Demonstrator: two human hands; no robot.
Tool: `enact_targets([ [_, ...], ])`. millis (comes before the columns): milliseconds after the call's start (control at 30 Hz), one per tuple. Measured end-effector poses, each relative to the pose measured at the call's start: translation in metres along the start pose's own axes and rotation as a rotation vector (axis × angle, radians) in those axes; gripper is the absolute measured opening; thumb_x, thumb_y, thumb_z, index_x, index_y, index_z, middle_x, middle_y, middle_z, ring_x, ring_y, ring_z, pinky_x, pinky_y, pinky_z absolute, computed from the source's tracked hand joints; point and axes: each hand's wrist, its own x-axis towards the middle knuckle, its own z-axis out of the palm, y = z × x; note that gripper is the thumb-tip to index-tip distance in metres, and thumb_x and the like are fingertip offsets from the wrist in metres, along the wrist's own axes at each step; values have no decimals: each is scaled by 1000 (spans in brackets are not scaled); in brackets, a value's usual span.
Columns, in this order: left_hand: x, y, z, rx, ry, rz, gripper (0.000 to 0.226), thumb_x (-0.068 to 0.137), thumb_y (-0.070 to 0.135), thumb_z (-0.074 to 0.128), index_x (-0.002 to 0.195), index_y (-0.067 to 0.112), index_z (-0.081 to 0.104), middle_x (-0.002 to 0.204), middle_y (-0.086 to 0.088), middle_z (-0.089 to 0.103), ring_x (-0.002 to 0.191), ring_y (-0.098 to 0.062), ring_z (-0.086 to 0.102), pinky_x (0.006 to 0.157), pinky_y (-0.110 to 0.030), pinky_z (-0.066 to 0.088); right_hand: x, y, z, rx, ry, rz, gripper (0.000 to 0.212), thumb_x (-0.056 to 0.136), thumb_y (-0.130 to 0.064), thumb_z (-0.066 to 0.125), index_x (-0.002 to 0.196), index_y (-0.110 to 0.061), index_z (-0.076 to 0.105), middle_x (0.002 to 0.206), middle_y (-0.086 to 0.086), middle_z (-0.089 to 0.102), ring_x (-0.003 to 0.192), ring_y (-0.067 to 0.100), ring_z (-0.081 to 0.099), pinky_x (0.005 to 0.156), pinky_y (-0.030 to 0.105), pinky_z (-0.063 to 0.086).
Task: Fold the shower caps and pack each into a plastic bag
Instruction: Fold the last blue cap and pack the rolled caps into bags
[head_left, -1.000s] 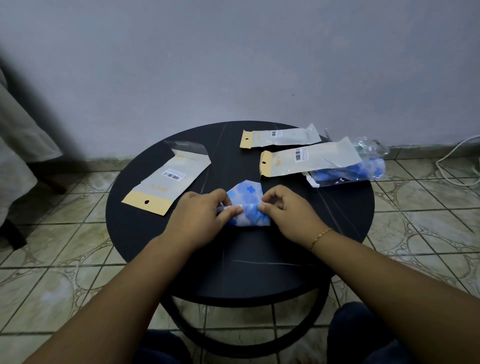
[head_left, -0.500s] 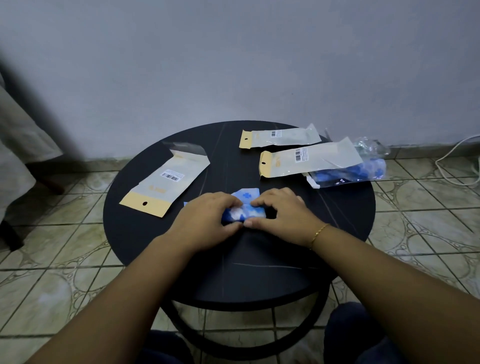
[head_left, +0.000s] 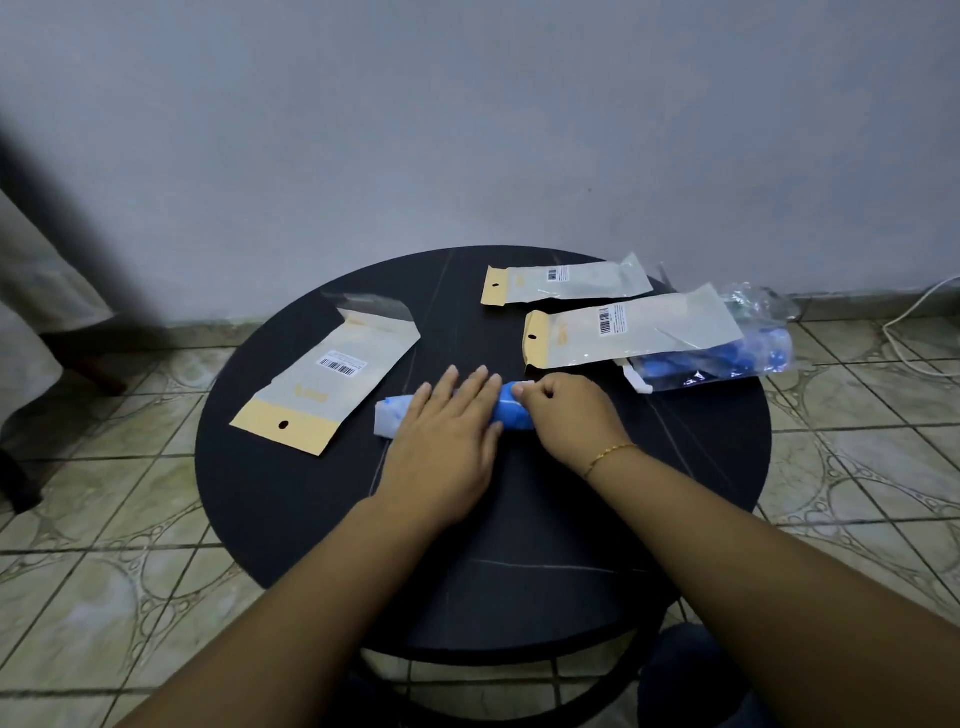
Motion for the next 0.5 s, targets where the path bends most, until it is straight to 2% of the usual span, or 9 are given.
enact_targets([
  [33,0,-1,4,23,-47,8,71,86,49,5,150,22,15,157,7,14,146,-15,6,114,-28,-4,0,-2,2,-46,20,20,32,95,-38,43,89,-16,65,102,8,64,105,27,50,92,38,39],
  [100,2,-5,6,60,-122,8,72,84,50,4,150,23,1,158,10,0,145,-12,-7,112,-27,-12,-2,-5,4,-147,84,23,35,96,-37,41,109,-13,63,117,8,57,114,27,44,94,36,35],
  [200,5,-7,7,38,-185,-16,75,82,50,8,150,21,-5,158,9,-7,144,-10,-13,113,-28,-14,-10,-6,4,-165,163,-171,43,97,-36,37,133,-15,45,136,5,45,127,22,35,102,34,30],
  [267,5,-8,6,15,-219,-9,83,75,57,-3,149,21,-10,158,6,-13,143,-11,-19,114,-29,-15,-17,-9,7,-168,6,-356,54,99,-39,25,147,-15,24,152,0,28,141,16,19,114,32,18],
  [367,3,-7,4,17,-283,-4,84,68,55,-11,145,21,-21,154,1,-25,139,-12,-28,114,-29,-16,-29,-8,15,-260,-265,-376,57,99,-44,13,150,-20,-2,158,-6,1,144,6,-7,118,33,-4],
  [433,1,-6,2,-12,-308,-58,77,77,51,-5,144,18,-21,154,-1,-27,139,-11,-27,114,-28,-15,-30,-3,16,-320,-304,-334,58,98,-47,9,149,-22,-6,158,-8,-5,143,4,-11,117,35,-10],
  [500,-3,-10,-1,-37,-327,-116,79,78,50,-1,147,14,-16,155,-1,-23,140,-9,-24,115,-26,-13,-28,0,13,-371,-315,-318,57,99,-45,9,149,-23,-5,158,-8,-7,143,3,-11,117,35,-12],
])
